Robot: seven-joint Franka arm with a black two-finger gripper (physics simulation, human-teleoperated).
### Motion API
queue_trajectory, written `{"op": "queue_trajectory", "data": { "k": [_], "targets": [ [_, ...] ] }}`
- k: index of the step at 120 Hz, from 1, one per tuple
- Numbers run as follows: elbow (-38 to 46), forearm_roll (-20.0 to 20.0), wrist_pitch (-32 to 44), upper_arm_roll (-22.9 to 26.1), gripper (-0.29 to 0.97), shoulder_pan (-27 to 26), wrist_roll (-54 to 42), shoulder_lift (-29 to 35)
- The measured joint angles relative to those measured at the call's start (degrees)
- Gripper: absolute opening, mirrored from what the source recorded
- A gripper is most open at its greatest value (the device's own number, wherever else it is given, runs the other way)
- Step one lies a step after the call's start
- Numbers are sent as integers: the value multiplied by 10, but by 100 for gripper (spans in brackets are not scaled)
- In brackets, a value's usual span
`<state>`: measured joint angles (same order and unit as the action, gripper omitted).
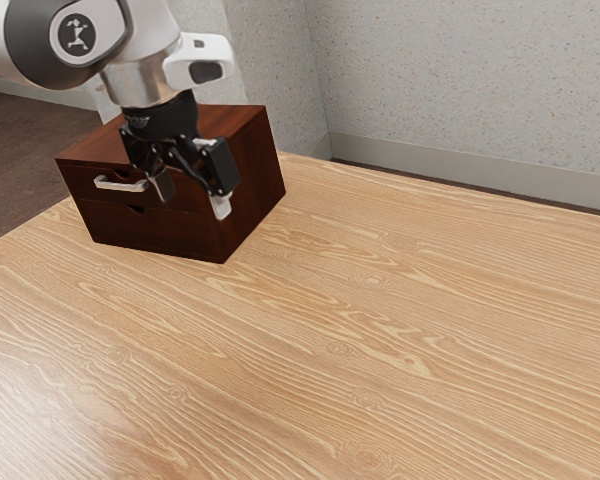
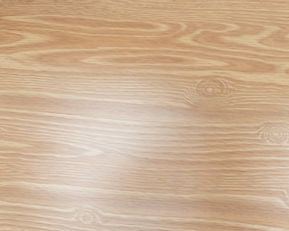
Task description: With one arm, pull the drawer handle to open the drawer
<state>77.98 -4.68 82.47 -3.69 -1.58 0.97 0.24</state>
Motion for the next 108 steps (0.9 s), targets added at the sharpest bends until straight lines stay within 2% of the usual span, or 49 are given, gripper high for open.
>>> {"op": "queue_trajectory", "data": {
  "k": [48, 74, 89, 108],
  "targets": [
    [-3, 1, 5, -1, 68, 15, 1, 1],
    [-126, 1, -31, 3, 68, 25, 12, 11],
    [-131, 1, -43, -5, 68, 17, 74, 13],
    [-128, 1, -61, -17, 68, 12, 220, 5]
  ]
}}
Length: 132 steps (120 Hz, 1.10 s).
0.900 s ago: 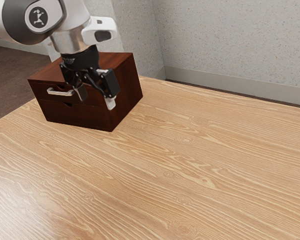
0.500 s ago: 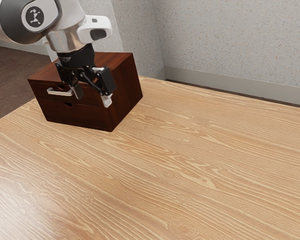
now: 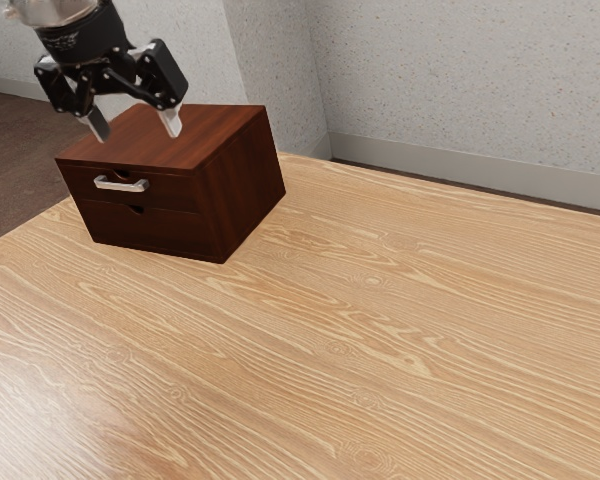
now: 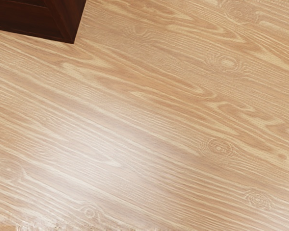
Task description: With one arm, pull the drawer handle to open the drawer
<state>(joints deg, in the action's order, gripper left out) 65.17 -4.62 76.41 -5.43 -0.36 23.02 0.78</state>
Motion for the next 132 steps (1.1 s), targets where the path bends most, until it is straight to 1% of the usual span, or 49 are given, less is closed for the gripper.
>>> {"op": "queue_trajectory", "data": {
  "k": [27, 48, 58, 63, 68, 86, 90, 94, 101, 116, 132],
  "targets": [
    [0, 0, -8, -1, 68, 25, 165, -9],
    [0, 0, 1, -3, 68, 46, 257, -17],
    [1, 0, 12, -4, 68, 70, 292, -27],
    [5, 4, 21, -4, 68, 95, 308, -34],
    [11, 10, 31, -4, 68, 135, 322, -40],
    [32, 18, 69, -5, 68, 332, 367, -50],
    [37, 20, 81, -5, 68, 360, 378, -53],
    [44, 22, 95, -5, 68, 375, 389, -54],
    [63, 28, 122, -6, 68, 377, 408, -56],
    [93, 36, 181, -11, 68, 346, 445, -66],
    [103, 50, 235, -12, 68, 345, 475, -101]
  ]
}}
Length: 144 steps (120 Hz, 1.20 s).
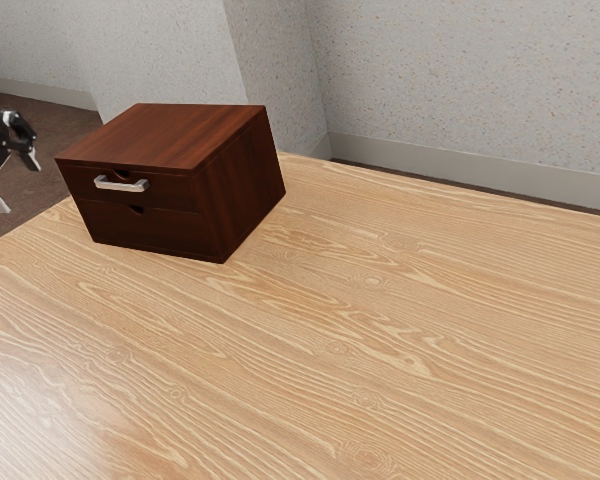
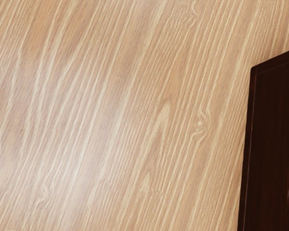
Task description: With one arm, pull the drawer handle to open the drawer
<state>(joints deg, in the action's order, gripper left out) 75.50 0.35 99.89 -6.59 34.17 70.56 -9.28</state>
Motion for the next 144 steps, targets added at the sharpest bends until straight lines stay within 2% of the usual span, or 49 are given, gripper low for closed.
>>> {"op": "queue_trajectory", "data": {
  "k": [30, 71, 144],
  "targets": [
    [-8, 18, 74, 2, 68, -1, 42, -50],
    [-8, 24, 148, 5, 68, -13, 72, -84],
    [-24, 23, 210, 21, 68, -15, 89, -130]
  ]
}}
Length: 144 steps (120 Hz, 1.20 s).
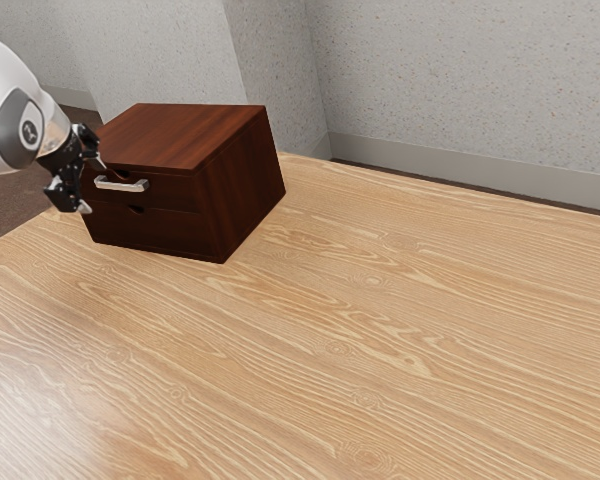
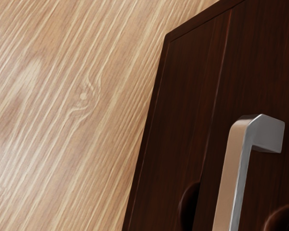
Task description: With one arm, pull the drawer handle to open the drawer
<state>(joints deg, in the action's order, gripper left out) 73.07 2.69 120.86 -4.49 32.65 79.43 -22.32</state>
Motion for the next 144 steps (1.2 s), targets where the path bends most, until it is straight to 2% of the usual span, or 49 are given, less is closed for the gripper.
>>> {"op": "queue_trajectory", "data": {
  "k": [73, 144],
  "targets": [
    [-32, 1, 21, 9, 68, 2, 3, -37],
    [-21, 1, 29, 9, 68, 4, 4, -47]
  ]
}}
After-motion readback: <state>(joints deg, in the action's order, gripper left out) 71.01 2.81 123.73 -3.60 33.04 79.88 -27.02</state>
